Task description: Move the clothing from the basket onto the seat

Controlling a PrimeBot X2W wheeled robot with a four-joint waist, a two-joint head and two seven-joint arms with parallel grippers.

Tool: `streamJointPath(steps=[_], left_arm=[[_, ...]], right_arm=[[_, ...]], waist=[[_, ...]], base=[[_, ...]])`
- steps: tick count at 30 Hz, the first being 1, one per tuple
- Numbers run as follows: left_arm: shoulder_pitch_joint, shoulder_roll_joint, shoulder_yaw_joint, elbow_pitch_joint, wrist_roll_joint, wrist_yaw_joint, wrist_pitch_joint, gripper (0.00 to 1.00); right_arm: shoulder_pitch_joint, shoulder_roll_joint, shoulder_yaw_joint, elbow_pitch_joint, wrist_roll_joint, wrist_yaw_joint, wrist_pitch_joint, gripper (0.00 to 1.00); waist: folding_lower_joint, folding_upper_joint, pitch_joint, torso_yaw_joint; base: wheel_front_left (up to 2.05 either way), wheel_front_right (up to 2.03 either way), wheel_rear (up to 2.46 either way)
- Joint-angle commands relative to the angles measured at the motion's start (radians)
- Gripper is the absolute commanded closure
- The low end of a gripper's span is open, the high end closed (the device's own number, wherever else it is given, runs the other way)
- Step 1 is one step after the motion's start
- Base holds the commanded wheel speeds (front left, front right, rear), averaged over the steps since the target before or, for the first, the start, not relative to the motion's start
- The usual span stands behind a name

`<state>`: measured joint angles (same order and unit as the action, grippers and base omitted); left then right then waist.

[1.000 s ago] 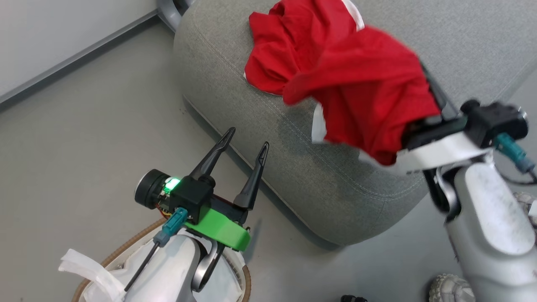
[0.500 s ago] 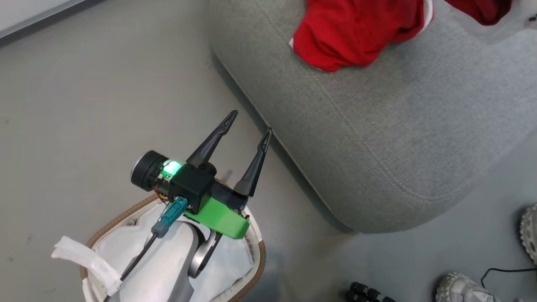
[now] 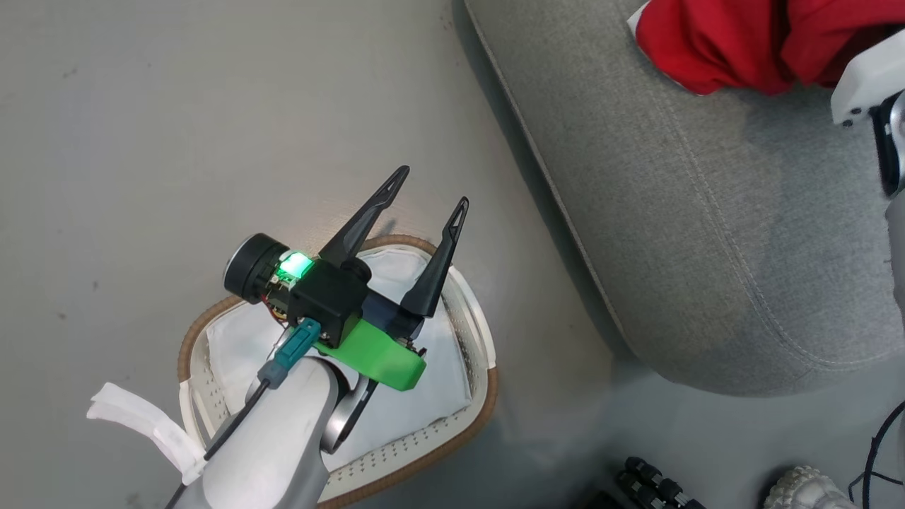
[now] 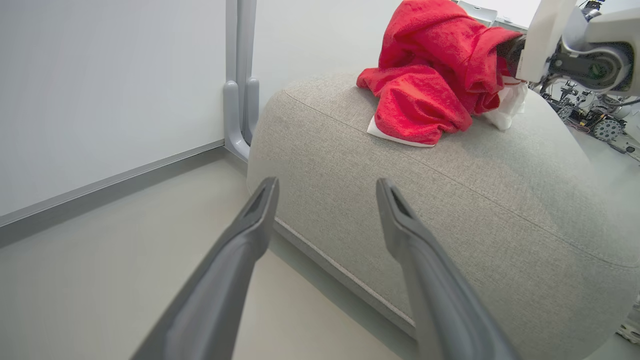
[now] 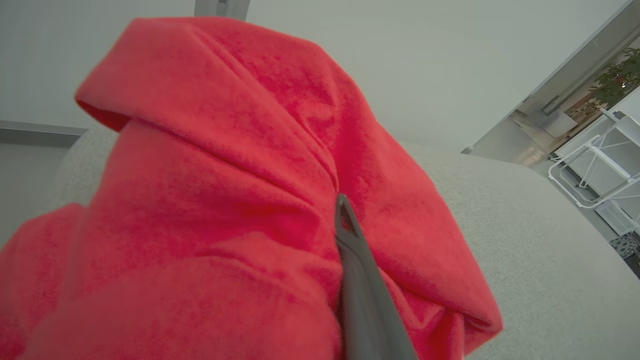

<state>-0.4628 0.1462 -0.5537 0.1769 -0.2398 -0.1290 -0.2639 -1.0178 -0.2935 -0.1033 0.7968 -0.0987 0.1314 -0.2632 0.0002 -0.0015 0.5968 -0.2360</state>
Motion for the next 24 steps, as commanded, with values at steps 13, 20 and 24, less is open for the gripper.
streamJointPath(steps=[13,20,24], left_arm=[[0.032,-0.008,0.022,0.022,-0.012,-0.002,-0.001,0.00],[0.099,-0.028,0.070,0.036,-0.008,-0.002,-0.001,0.00],[0.152,-0.038,0.110,0.051,0.006,-0.002,-0.001,0.00]], right_arm=[[0.266,0.063,-0.050,-0.081,0.029,-0.001,-0.002,0.00],[0.412,0.078,0.005,-0.142,0.068,-0.001,-0.002,0.00],[0.488,0.083,0.069,-0.170,0.099,-0.001,-0.002,0.00]], waist=[[-0.0002,0.0015,-0.069,-0.012],[-0.0002,0.0015,-0.183,-0.016],[-0.0002,0.0015,-0.249,0.002]], base=[[0.00,0.00,0.00],[0.00,0.00,0.00],[0.00,0.00,0.00]])
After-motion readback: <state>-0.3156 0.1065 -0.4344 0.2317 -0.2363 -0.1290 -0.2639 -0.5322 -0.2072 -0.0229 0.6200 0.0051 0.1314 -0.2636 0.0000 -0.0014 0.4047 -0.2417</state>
